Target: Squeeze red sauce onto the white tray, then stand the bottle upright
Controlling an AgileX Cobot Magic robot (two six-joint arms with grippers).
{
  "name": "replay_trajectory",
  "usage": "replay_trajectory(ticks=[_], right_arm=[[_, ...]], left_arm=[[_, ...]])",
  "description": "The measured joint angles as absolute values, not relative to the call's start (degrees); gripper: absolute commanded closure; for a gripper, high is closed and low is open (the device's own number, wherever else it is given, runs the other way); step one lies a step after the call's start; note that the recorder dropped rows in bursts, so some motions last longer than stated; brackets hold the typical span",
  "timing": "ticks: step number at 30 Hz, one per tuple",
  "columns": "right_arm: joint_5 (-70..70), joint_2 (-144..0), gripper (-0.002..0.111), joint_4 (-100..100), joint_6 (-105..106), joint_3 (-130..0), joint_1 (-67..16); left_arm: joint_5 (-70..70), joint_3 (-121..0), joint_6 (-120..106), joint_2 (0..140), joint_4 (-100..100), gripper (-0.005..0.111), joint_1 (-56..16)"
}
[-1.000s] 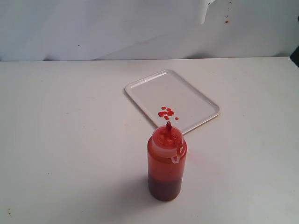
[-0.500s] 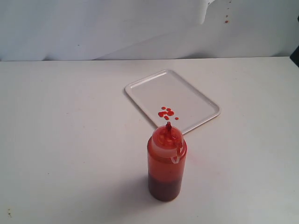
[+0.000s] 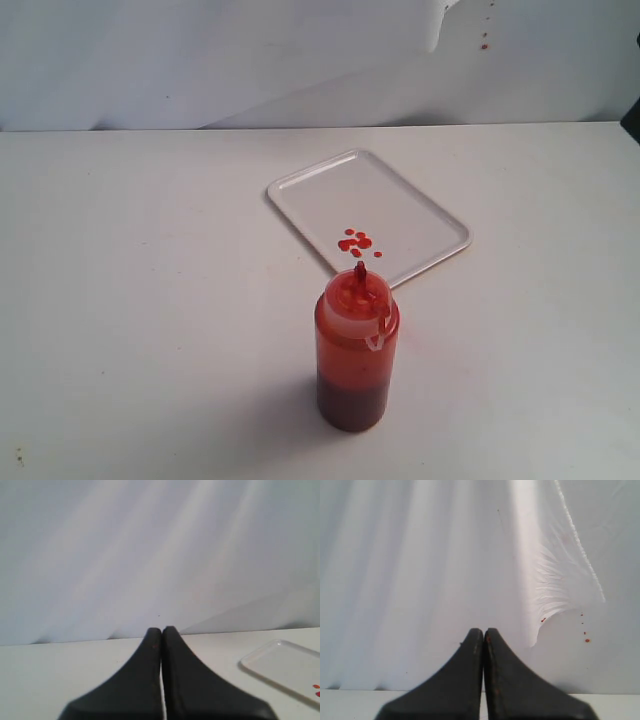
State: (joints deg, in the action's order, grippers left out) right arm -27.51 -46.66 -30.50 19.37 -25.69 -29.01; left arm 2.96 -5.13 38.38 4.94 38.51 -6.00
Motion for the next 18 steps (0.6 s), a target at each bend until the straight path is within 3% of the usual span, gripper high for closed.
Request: replay_trajectory(ticks=[8,18], right_arm=[[-27.5,-46.6,0.108,-30.6,19.4,-25.7,-29.0],[-27.5,-46.6,0.108,-30.6,19.4,-25.7,-29.0]], left_arm=[[4.3,-0.3,39.0,0.2,38.4,0.107,-4.7],[16.6,-0.3,42.1,0.2,37.2,0.107,-4.7]])
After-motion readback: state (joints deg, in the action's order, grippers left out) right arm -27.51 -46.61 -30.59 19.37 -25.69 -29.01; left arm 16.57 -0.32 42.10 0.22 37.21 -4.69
